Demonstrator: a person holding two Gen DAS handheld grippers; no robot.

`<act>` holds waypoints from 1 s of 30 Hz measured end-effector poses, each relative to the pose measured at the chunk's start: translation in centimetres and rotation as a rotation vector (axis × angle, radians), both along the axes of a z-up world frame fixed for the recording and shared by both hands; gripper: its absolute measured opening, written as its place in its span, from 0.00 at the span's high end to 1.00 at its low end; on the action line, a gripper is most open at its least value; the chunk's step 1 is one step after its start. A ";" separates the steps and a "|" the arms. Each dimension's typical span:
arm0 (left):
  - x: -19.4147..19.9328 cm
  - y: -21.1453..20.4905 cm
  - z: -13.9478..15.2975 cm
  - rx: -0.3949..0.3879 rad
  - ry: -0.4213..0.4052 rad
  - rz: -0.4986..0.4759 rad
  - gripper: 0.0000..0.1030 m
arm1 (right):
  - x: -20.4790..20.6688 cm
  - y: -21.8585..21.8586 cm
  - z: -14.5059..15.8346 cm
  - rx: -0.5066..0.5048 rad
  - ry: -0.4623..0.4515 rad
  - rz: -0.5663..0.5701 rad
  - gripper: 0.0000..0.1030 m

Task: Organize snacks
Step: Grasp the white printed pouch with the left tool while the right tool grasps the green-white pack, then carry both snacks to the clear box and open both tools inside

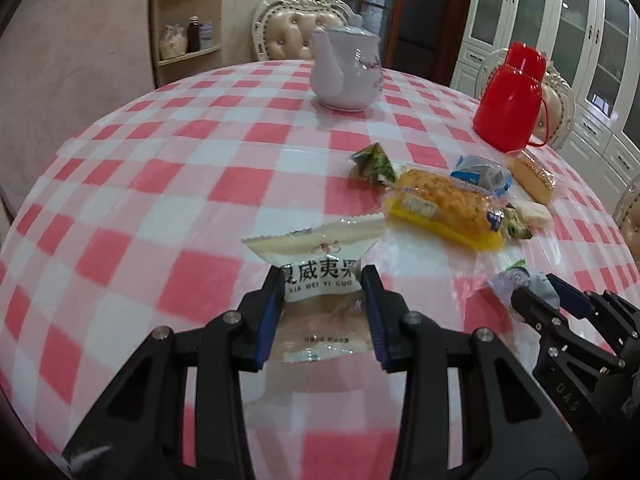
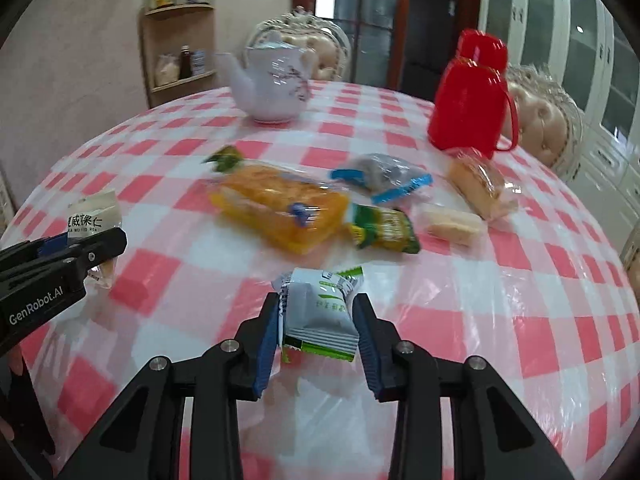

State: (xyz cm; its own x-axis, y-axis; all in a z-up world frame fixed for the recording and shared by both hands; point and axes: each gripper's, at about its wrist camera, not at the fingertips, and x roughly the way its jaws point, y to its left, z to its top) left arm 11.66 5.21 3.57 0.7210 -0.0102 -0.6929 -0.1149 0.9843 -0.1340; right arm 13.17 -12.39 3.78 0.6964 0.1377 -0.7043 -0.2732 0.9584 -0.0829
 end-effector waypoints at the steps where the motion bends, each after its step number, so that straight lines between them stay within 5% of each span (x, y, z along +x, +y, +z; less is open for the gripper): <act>1: -0.6 0.4 0.1 -0.002 -0.003 0.008 0.58 | -0.9 0.5 0.3 -0.010 -0.011 0.009 0.69; 21: -11.5 6.0 -0.4 -0.052 -0.027 0.085 0.58 | -11.3 3.5 1.7 0.129 -0.038 0.120 0.70; 25: -13.8 6.2 0.0 -0.017 -0.028 0.077 0.58 | -13.0 3.0 2.1 0.248 -0.017 0.181 0.70; 30: -16.9 6.7 0.3 0.099 -0.021 0.067 0.58 | -14.8 4.6 1.9 0.245 -0.016 0.234 0.70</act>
